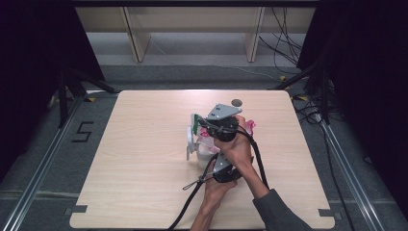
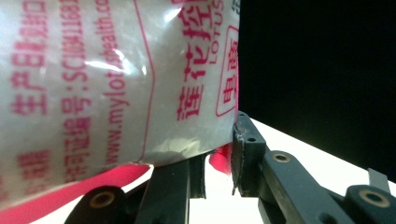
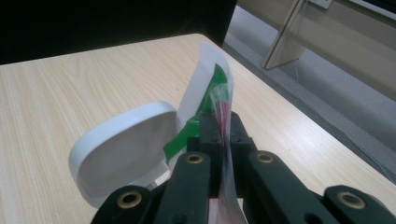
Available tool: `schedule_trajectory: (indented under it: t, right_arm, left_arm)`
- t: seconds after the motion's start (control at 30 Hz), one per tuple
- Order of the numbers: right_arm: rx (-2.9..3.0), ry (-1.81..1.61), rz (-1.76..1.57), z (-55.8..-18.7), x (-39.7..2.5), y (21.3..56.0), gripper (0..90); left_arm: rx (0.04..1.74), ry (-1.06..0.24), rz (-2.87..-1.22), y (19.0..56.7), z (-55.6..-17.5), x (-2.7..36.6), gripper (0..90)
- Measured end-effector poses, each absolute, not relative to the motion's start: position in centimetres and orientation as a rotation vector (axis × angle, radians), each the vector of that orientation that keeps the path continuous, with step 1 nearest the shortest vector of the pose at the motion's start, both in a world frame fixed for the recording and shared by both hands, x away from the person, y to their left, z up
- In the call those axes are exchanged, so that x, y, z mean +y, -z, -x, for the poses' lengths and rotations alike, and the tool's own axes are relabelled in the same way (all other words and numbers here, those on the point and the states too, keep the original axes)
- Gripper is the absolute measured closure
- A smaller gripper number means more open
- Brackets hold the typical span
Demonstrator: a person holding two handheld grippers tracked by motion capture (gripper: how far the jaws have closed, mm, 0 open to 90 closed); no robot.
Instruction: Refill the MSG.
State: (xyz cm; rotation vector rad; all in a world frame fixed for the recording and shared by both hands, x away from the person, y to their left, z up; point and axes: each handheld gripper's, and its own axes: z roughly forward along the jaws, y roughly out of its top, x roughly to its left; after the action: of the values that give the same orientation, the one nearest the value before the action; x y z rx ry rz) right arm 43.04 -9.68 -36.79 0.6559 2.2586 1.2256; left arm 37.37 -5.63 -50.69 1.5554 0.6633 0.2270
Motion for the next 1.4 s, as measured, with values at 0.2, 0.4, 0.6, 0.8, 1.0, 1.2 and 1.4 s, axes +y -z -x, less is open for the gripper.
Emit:
schedule_trajectory:
  t: [0.2,0.4,0.6,0.8,1.0,1.2,1.4]
  right_arm:
    - [2.251,-1.241,-0.644,-43.02,-9.85,36.55,89.6]
    - [2.244,-1.257,-0.658,-42.96,-9.88,36.48,89.6]
    - [2.253,-1.238,-0.639,-42.92,-9.74,36.54,89.6]
    - [2.255,-1.231,-0.639,-43.11,-9.74,36.73,89.5]
    - [2.251,-1.233,-0.625,-43.04,-9.71,36.58,89.6]
    - [2.256,-1.243,-0.628,-43.03,-9.88,36.45,89.5]
    - [2.259,-1.245,-0.636,-42.89,-9.83,36.39,89.6]
  left_arm:
    - [0.65,-0.236,-1.591,50.59,-37.42,-5.45,77.3]
    - [0.656,-0.25,-1.609,50.43,-37.45,-5.32,77.3]
    - [0.655,-0.247,-1.602,50.47,-37.45,-5.32,77.3]
    - [0.648,-0.235,-1.588,50.63,-37.45,-5.45,77.2]
    - [0.655,-0.23,-1.575,50.57,-37.42,-5.58,77.2]
    - [0.647,-0.237,-1.587,50.5,-37.39,-5.53,77.2]
    - [0.643,-0.242,-1.586,50.49,-37.44,-5.41,77.3]
